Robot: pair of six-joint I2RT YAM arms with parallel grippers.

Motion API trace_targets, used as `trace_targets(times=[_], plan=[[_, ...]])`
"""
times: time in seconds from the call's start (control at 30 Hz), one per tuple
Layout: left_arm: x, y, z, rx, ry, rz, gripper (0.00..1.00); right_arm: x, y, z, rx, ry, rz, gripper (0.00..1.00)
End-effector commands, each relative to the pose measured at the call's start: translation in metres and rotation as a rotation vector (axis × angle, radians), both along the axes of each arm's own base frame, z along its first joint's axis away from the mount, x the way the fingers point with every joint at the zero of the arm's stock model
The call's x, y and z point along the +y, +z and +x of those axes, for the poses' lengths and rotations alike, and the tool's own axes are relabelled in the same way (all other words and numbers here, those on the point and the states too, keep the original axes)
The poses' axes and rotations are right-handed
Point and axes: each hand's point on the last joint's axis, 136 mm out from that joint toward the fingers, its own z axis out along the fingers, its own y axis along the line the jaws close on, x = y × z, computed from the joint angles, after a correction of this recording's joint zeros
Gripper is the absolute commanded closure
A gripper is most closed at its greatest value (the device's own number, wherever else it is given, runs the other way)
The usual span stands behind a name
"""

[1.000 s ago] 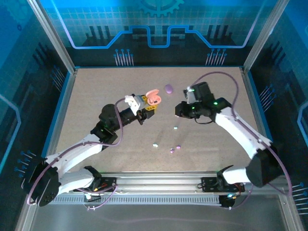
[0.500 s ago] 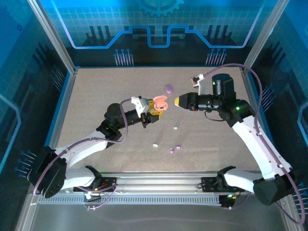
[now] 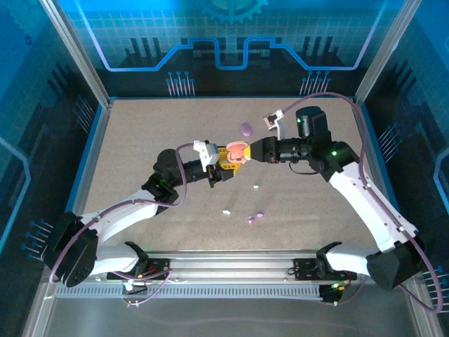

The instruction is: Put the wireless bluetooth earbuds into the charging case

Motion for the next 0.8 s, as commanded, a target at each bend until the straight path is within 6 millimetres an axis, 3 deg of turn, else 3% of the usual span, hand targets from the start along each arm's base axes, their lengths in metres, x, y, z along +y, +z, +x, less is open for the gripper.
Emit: trace_targets(times=[0.0, 0.3, 0.77], plan=[[-0.006, 0.017, -0.006, -0.037, -0.045, -0.024, 0.72, 0.010, 0.020, -0.003, -0.046, 0.039, 0.043, 0.78], [-0.006, 0.017, -0.007, -0.038, -0.050, -0.021, 0.71, 0.017, 0.020, 0.001, -0.043, 0.038, 0.041, 0.78], [-0.005, 0.022, -0.010, -0.048, -0.056, -0.035, 0.72, 0.008, -0.009, 0.009, -0.028, -0.033, -0.105, 0.76]])
